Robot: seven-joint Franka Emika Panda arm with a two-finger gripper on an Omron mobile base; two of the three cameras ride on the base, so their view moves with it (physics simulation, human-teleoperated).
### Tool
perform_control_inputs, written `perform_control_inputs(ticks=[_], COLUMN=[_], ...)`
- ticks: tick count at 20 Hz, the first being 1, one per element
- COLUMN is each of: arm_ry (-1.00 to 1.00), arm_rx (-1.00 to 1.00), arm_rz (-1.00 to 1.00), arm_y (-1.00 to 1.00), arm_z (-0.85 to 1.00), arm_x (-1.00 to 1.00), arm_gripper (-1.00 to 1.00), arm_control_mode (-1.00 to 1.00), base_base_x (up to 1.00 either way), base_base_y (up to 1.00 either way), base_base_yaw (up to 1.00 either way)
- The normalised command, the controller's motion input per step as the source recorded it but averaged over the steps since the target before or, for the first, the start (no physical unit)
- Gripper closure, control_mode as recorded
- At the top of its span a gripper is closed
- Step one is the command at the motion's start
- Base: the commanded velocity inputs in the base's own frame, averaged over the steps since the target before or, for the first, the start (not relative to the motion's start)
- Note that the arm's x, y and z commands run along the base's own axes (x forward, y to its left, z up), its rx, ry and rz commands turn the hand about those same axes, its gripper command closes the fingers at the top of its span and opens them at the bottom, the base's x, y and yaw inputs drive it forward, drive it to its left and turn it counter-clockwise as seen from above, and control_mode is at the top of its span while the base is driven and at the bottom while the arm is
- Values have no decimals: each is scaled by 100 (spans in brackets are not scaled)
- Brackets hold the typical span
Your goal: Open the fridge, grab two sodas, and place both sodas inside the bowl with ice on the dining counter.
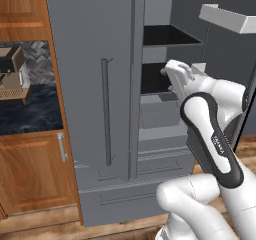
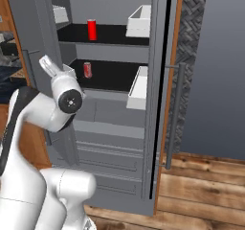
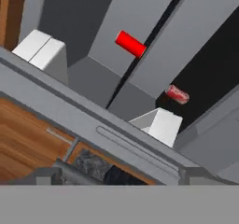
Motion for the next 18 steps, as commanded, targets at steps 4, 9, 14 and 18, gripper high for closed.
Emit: perform_control_inputs(ticks=[4, 9, 14, 18], arm_ry=[11, 13, 12, 9], arm_rx=[20, 17, 7, 4], arm_rz=[0, 0, 3, 4], arm_y=[-23, -4, 3, 6], arm_z=[29, 13, 0, 0], arm_x=[64, 53, 45, 41], arm_gripper=[-100, -100, -100, -100], arm_control_mode=[-100, -100, -100, -100], base_base_x=[0, 0, 0, 0], base_base_y=[0, 0, 0, 0], base_base_yaw=[0, 0, 0, 0])
